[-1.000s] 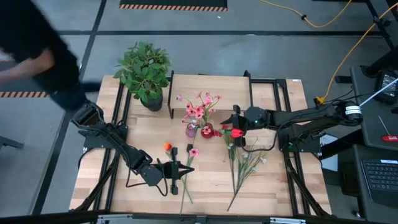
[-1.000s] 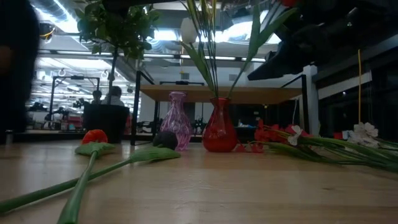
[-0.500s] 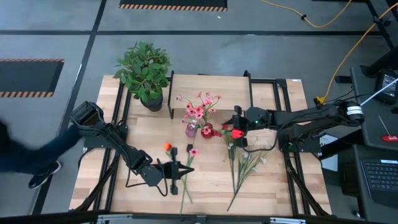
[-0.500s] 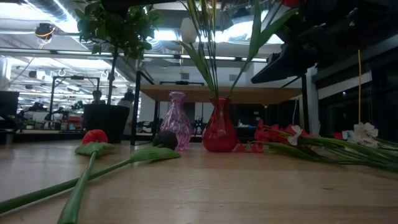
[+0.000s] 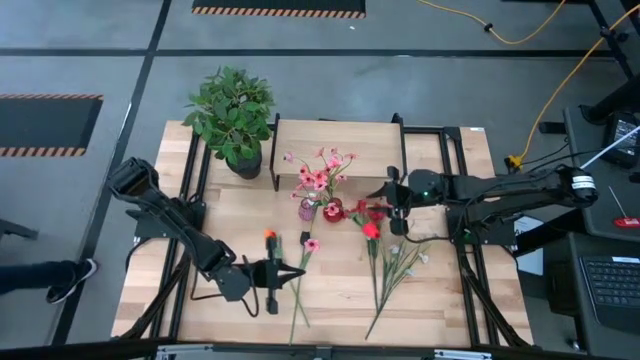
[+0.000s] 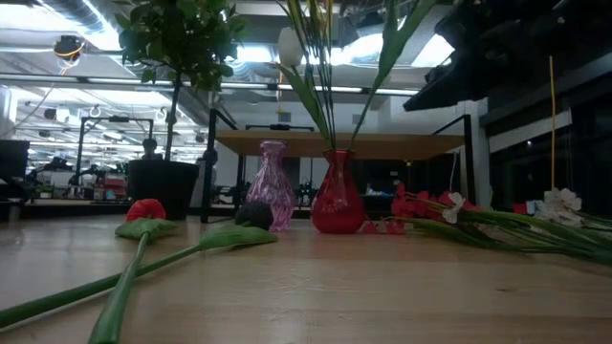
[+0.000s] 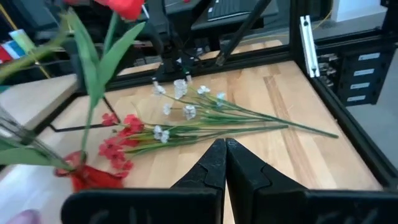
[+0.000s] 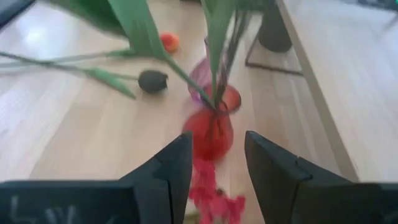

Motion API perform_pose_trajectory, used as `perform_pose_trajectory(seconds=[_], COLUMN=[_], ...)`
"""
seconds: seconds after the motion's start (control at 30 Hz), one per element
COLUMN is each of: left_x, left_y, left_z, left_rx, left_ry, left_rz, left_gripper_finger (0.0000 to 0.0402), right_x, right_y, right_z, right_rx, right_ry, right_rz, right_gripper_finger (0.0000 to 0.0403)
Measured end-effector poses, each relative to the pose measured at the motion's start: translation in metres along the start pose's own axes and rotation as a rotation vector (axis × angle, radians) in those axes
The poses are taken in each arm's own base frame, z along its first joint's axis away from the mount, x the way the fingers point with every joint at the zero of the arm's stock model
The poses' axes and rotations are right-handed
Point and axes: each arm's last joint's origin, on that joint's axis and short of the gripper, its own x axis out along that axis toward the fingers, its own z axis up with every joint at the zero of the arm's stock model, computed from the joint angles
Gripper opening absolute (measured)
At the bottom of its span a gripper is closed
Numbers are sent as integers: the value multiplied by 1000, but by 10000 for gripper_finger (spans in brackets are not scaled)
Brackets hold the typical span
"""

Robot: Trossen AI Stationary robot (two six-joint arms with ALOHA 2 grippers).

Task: Pick and place flowers into a vace then onto a shelf
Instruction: Put the white flowers into the purple vase

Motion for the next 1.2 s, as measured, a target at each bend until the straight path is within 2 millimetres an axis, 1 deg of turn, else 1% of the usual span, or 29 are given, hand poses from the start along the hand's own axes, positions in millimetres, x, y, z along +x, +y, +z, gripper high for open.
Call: perform_pose_trajectory(seconds=[0.17, 0.33, 0.43, 0.57, 0.73, 0.83, 0.97, 1.2], left_x=[-8, -10, -11, -13, -16, -17, -17, -17], left_y=[6, 13, 15, 14, 11, 9, 9, 10], left_z=[2, -9, -14, -16, -16, -16, -16, -15], left_rx=[0, 6, -33, -72, -74, -73, -78, -59], left_ry=[36, 115, 144, 151, 146, 145, 144, 143], left_rz=[27, 122, 154, 154, 141, 137, 138, 139], left_gripper_finger=[2, 3, 2, 2, 1, 2, 5, 1], right_x=[-11, -27, -34, -36, -37, -39, -43, -43], right_y=[0, -1, -1, 3, 23, 39, 59, 91], right_z=[-2, 4, 6, 2, 0, 2, 3, -2], right_rx=[26, 76, 105, 143, 188, 170, 163, 172], right_ry=[26, -34, -59, -10, 35, 20, 12, 46], right_rz=[-11, -21, -34, -75, -4, 35, 41, 114], right_gripper_finger=[149, 149, 149, 147, 125, 107, 83, 44])
